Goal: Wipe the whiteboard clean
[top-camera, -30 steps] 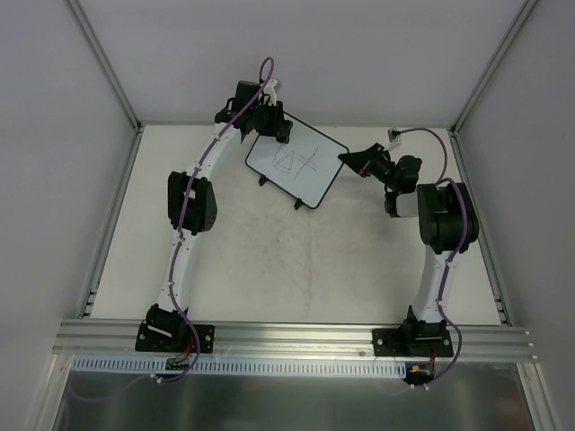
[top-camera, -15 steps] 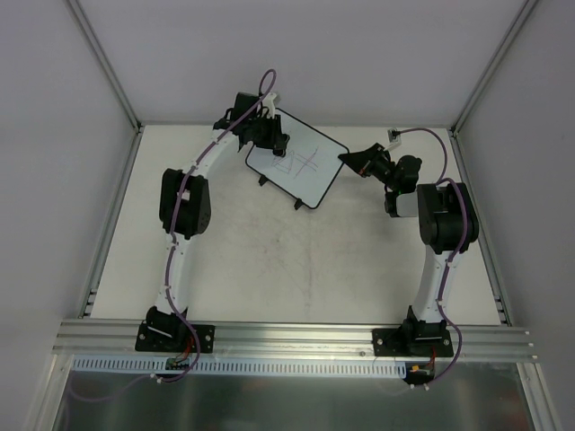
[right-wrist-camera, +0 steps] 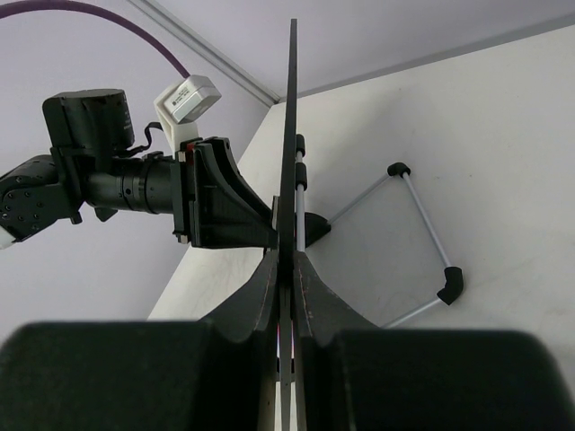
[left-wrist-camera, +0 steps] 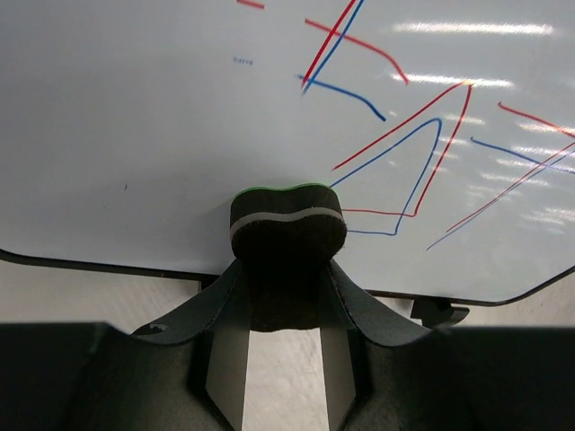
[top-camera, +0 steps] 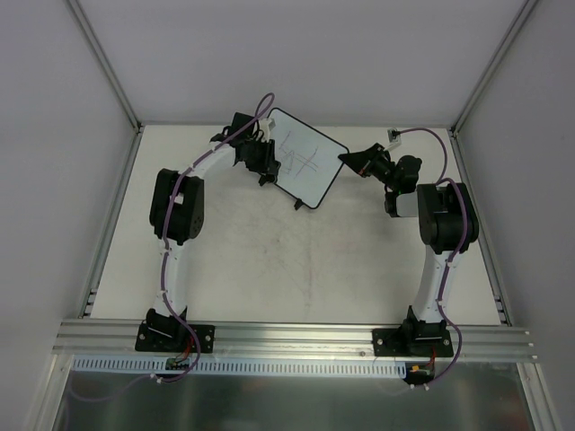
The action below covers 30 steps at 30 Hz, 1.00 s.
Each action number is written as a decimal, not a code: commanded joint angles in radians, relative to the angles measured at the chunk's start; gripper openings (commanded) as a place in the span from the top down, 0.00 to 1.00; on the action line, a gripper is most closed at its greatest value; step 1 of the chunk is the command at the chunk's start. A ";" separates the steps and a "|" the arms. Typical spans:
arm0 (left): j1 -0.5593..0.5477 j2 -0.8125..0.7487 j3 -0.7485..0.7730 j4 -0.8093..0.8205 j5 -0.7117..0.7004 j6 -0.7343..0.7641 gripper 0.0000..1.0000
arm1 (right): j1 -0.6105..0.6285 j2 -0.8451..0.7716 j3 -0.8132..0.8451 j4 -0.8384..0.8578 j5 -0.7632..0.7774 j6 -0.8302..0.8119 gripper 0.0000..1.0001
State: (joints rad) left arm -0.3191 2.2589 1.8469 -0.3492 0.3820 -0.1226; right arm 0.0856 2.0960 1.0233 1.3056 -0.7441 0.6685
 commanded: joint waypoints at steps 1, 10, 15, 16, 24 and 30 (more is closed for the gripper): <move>-0.006 0.005 -0.055 -0.070 -0.044 -0.029 1.00 | 0.023 -0.011 0.026 0.156 -0.069 -0.021 1.00; 0.003 0.039 0.089 -0.071 -0.080 -0.049 1.00 | 0.023 -0.014 0.026 0.161 -0.075 -0.021 1.00; 0.020 0.109 0.241 -0.070 -0.045 -0.080 1.00 | 0.023 -0.011 0.021 0.167 -0.081 -0.021 1.00; 0.023 0.135 0.296 -0.071 -0.035 -0.087 1.00 | 0.023 -0.011 0.020 0.167 -0.083 -0.021 1.00; 0.041 0.215 0.475 -0.071 -0.028 -0.126 1.00 | 0.025 -0.014 0.018 0.173 -0.092 -0.023 1.00; 0.048 0.252 0.557 -0.071 -0.009 -0.124 0.98 | 0.025 -0.014 0.017 0.176 -0.098 -0.023 1.00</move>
State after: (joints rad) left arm -0.2737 2.4802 2.3486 -0.4751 0.3664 -0.2359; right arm 0.0872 2.0960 1.0229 1.3045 -0.7639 0.6651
